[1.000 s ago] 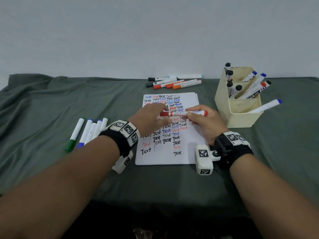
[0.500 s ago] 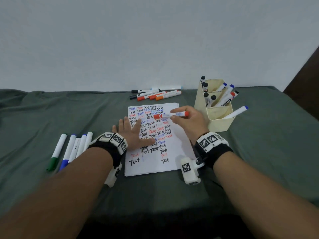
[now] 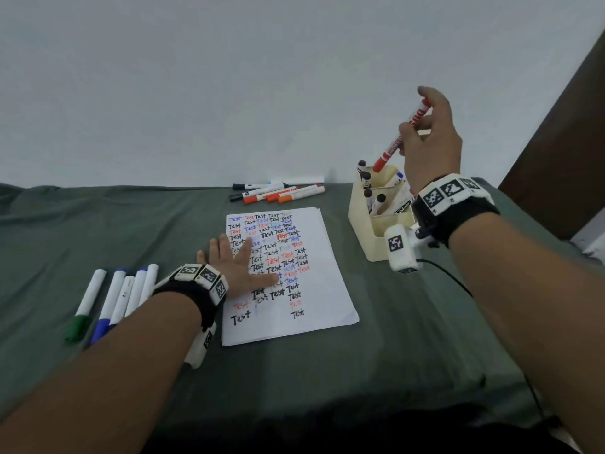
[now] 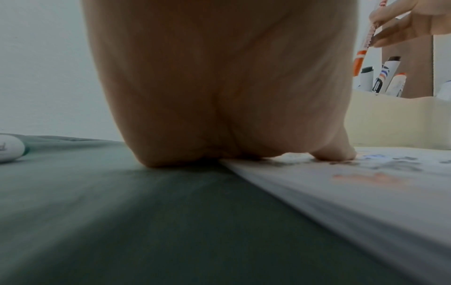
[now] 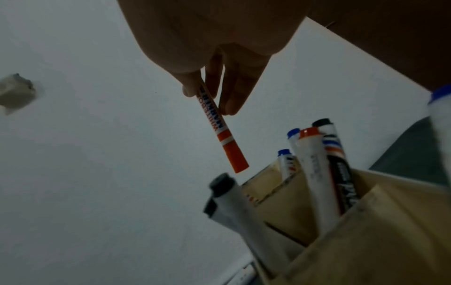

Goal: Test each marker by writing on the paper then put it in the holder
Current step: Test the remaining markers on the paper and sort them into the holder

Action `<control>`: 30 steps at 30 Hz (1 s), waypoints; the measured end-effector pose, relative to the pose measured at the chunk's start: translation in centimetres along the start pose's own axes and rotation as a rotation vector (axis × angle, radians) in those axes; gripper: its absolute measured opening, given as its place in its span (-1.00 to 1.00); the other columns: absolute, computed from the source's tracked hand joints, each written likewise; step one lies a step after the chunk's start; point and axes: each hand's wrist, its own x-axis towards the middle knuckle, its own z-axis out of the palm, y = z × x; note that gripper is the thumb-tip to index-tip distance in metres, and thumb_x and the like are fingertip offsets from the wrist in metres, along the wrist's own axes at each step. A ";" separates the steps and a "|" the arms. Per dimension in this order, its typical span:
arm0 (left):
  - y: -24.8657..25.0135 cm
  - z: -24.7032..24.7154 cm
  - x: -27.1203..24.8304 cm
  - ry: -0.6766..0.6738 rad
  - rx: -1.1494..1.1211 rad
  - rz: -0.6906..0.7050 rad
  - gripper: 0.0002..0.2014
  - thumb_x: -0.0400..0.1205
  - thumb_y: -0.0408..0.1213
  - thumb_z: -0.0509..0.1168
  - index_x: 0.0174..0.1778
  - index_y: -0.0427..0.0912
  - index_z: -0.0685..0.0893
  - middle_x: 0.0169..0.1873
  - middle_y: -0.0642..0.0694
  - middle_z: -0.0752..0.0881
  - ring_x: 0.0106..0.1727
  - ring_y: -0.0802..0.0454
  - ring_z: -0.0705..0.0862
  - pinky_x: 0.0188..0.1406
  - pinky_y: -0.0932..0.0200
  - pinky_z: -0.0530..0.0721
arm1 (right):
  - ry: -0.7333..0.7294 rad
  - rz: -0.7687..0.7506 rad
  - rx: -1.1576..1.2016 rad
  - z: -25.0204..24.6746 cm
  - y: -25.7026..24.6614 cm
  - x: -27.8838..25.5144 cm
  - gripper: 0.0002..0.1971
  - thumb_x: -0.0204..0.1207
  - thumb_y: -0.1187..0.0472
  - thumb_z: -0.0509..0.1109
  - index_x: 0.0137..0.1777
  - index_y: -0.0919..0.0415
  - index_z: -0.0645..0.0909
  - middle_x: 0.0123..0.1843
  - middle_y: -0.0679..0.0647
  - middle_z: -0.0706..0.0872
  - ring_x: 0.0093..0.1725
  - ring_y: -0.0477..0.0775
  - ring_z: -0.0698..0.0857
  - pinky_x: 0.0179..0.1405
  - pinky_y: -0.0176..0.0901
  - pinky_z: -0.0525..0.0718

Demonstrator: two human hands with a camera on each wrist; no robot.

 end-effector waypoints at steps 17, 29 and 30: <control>0.3 -0.3 -0.5 -0.019 0.024 -0.013 0.23 0.21 0.79 -0.15 0.70 0.21 -0.42 0.69 -0.27 -0.44 0.70 -0.30 -0.42 0.64 -0.41 -0.27 | -0.302 -0.016 -0.559 2.2 2.5 -2.2 -0.69 0.75 0.09 0.26 0.36 0.10 0.72 0.40 0.02 0.70 0.57 0.19 0.42 0.47 -0.20 0.20; 0.4 0.2 -0.2 0.018 0.019 -0.016 0.20 0.25 0.78 -0.13 0.69 0.22 -0.42 0.69 -0.28 -0.44 0.71 -0.32 -0.41 0.63 -0.45 -0.29 | -1.005 -0.195 -0.946 13.8 -0.2 -4.6 -0.62 0.76 0.03 0.21 0.53 0.02 0.55 0.45 0.08 0.67 0.41 0.17 0.62 0.35 -0.02 0.51; 0.4 0.2 -0.2 0.022 0.017 -0.016 0.20 0.27 0.77 -0.12 0.70 0.21 -0.42 0.69 -0.28 -0.43 0.71 -0.32 -0.41 0.63 -0.45 -0.28 | -1.023 -0.205 -0.995 14.6 0.3 -4.6 -0.61 0.77 0.02 0.21 0.54 0.04 0.54 0.46 0.10 0.67 0.41 0.17 0.63 0.39 0.01 0.52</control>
